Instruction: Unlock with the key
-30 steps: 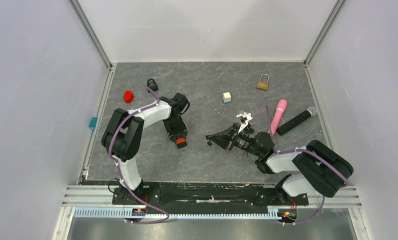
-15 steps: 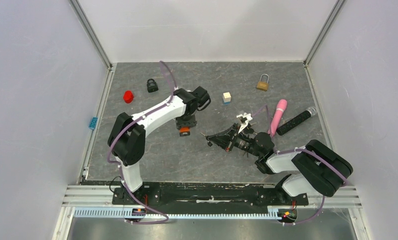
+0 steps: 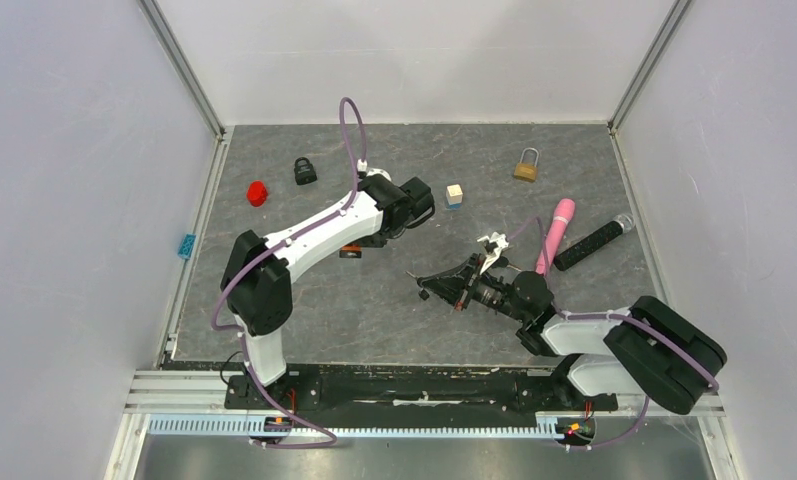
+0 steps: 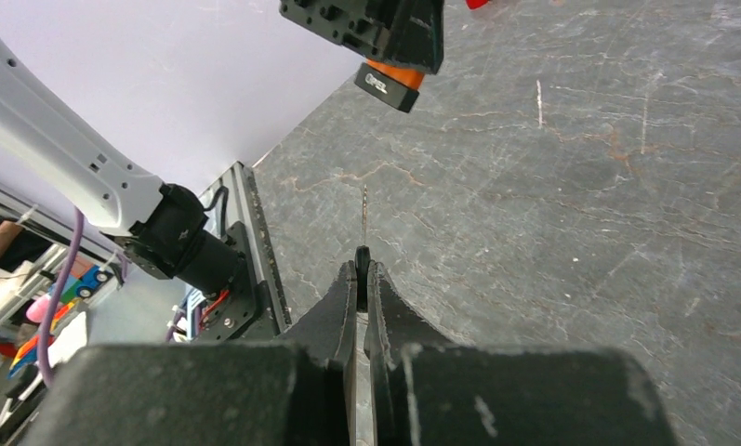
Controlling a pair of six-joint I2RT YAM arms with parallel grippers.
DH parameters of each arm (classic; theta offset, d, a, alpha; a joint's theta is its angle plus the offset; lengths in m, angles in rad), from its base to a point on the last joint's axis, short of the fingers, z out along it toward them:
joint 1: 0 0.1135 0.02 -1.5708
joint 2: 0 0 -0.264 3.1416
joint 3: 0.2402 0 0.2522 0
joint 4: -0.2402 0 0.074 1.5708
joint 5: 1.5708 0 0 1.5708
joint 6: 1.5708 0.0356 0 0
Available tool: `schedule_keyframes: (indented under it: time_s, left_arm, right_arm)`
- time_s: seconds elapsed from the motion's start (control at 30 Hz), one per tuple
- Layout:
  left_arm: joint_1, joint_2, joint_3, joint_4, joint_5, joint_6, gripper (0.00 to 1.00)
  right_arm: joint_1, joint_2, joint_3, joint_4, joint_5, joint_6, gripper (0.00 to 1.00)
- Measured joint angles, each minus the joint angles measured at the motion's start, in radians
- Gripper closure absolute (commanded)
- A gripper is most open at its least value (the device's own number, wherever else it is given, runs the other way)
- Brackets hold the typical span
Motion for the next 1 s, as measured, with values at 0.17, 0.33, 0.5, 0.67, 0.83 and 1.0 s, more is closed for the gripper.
schedule_keyframes:
  time_s: [0.17, 0.33, 0.5, 0.67, 0.83, 1.0]
  left_arm:
    - [-0.001, 0.0, 0.034, -0.002, 0.002, -0.001, 0.98]
    - [-0.001, -0.004, 0.035, 0.011, 0.083, -0.015, 0.98]
    - [0.031, -0.04, 0.027, 0.043, 0.201, -0.035, 0.98]
    - [0.15, -0.109, -0.009, 0.099, 0.34, -0.046, 0.98]
    - [0.27, -0.187, -0.086, 0.157, 0.466, -0.068, 0.98]
    - [0.328, -0.24, -0.109, 0.193, 0.549, -0.114, 0.98]
  right_arm:
    - [0.001, -0.024, 0.002, -0.063, 0.011, -0.027, 1.0]
    - [0.005, 0.027, 0.011, -0.028, 0.008, -0.005, 1.0]
    - [0.016, 0.117, 0.038, 0.064, 0.006, 0.042, 1.0]
    - [0.026, 0.208, 0.12, 0.149, 0.01, 0.087, 1.0]
    - [0.045, 0.328, 0.214, 0.229, 0.025, 0.156, 1.0]
    - [0.066, 0.402, 0.278, 0.242, 0.043, 0.206, 1.0]
